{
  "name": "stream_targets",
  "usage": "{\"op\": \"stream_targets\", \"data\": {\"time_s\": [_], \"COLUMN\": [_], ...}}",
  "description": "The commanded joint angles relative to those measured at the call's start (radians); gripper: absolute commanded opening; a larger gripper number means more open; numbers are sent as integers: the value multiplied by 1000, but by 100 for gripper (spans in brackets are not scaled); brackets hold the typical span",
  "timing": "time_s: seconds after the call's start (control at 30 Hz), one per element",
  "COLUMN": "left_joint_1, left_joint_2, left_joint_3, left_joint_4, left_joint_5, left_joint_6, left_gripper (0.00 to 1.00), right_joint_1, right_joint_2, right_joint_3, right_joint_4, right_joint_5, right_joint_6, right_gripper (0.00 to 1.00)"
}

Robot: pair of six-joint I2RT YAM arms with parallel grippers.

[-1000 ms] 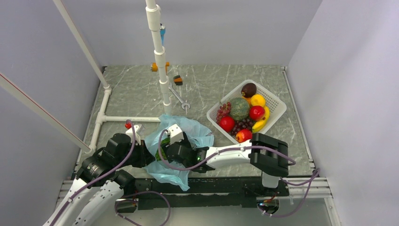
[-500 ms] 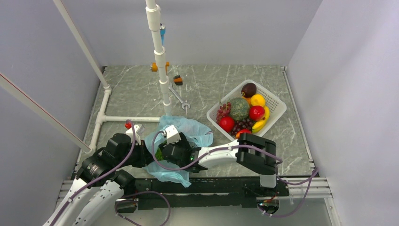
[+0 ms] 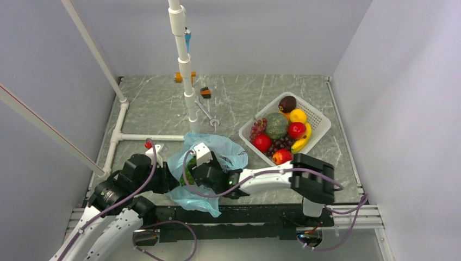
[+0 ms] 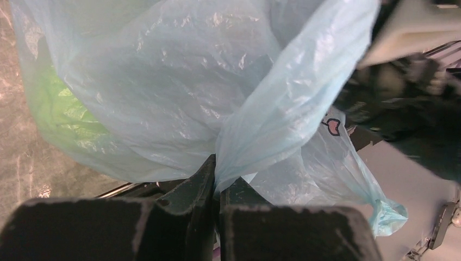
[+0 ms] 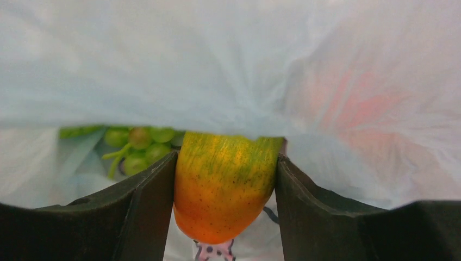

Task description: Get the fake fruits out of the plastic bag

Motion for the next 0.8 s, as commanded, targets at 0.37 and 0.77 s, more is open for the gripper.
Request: {"op": "stream_targets", "data": {"time_s": [0.37, 0.77], "left_joint_1": [4, 3], "left_joint_2": [1, -1], "left_joint_3": [0, 0], "left_joint_4": [32, 35], "left_joint_5": [15, 21], "left_joint_6": [17, 21], "left_gripper": [10, 10], "right_joint_1": [-87, -91], "right_joint_2": [-367, -617], "right_joint_3": [-155, -150], "right_joint_4": [80, -51], "right_joint_5": [-646, -938], "right_joint_6": [-86, -239], "right_gripper": [9, 0]}}
